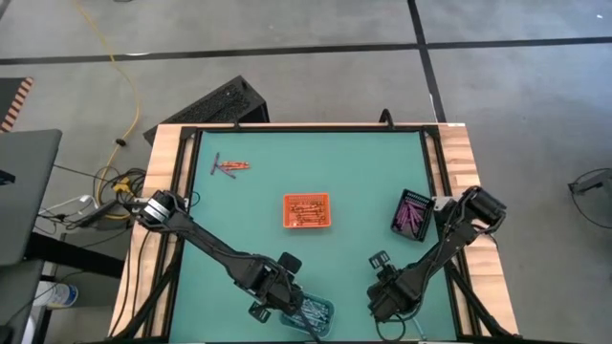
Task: Sort crayons
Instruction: Put the orange crayon into the orange bin
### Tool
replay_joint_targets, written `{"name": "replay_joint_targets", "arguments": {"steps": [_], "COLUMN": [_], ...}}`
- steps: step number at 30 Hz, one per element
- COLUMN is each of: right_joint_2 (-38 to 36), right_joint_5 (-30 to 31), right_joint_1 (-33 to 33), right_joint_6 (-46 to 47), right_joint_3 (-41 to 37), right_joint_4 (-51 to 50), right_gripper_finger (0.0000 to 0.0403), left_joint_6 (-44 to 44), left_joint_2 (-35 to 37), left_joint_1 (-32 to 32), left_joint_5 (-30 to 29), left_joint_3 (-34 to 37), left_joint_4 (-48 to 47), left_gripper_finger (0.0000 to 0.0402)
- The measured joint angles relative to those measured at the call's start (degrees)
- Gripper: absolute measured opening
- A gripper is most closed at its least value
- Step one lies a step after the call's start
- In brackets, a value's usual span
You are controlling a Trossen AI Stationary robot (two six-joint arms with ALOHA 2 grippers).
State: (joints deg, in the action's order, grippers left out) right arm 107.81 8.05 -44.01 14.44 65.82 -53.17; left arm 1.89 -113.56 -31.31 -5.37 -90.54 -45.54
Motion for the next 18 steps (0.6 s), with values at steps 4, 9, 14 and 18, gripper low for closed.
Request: {"name": "replay_joint_targets", "arguments": {"steps": [4,9,14,18], "right_joint_2": [0.04,0.02,0.09,0.30], "right_joint_5": [-0.28,0.23,1.09,3.04], "right_joint_1": [0.38,0.46,0.69,0.67], "right_joint_6": [0.04,0.38,2.11,4.46], "right_joint_3": [-0.07,-0.09,-0.09,1.24], "right_joint_4": [0.56,1.20,2.43,1.16], "right_gripper_finger": [0.0059,0.0009,0.0004,0.0002], "left_joint_6": [-0.02,-0.04,-0.03,0.35], "left_joint_2": [0.00,0.00,0.00,0.00], "left_joint_1": [0.00,0.00,0.00,0.00], "left_joint_5": [0.00,-0.03,-2.07,-3.21], "left_joint_3": [0.00,0.00,0.00,0.00], "left_joint_4": [-0.02,-0.02,0.00,0.00], "left_gripper_finger": [0.0142,0.0142,0.0142,0.0142]}}
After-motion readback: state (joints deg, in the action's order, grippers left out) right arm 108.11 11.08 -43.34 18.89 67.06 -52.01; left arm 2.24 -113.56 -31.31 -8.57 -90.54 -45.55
